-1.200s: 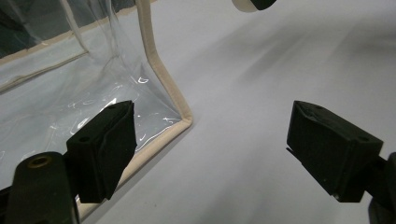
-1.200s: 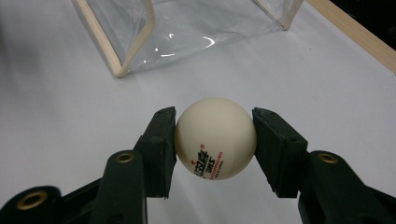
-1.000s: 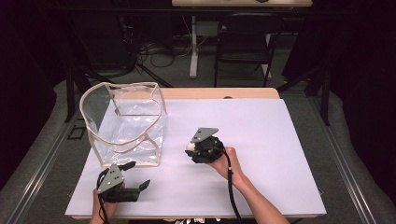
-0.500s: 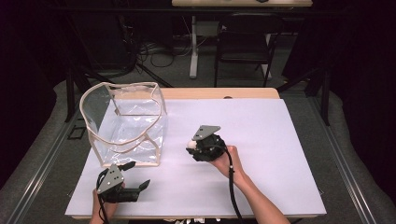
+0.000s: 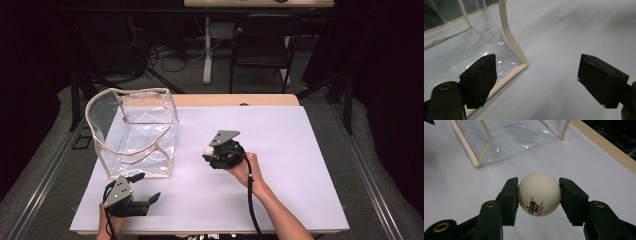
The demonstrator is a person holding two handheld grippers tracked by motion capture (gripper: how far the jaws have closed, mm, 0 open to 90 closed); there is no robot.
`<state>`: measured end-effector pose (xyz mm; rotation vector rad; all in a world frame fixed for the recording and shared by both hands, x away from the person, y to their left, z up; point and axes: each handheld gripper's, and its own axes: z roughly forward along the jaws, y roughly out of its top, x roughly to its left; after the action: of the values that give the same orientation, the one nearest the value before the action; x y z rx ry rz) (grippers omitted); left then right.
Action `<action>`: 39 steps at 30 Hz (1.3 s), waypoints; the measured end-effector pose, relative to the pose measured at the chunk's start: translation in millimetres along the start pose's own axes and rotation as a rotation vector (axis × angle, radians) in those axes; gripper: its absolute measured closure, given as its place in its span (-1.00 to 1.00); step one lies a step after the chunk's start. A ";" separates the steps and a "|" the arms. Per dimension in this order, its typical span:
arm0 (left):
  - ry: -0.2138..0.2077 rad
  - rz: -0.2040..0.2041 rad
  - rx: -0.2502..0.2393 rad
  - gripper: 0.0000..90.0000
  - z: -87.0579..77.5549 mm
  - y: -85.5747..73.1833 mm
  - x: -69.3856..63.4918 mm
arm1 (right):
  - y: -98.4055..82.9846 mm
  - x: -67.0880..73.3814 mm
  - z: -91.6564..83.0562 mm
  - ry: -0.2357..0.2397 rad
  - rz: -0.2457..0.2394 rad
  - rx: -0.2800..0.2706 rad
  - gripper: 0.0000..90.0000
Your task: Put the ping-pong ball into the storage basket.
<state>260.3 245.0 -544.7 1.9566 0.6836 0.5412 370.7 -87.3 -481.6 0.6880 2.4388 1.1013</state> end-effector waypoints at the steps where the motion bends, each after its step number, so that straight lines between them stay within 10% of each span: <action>1: 0.000 0.000 0.001 -0.64 0.1 0.0 0.0 | 1.7 -2.0 -1.1 -0.002 -0.002 -0.001 0.14; 39: 0.003 0.001 -0.006 -0.64 -0.7 0.2 0.3 | 33.2 -26.0 -8.2 -0.030 -0.007 0.004 0.14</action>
<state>260.1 245.6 -544.2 1.9510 0.6830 0.5464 396.7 -87.9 -447.5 0.6919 2.4173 1.0753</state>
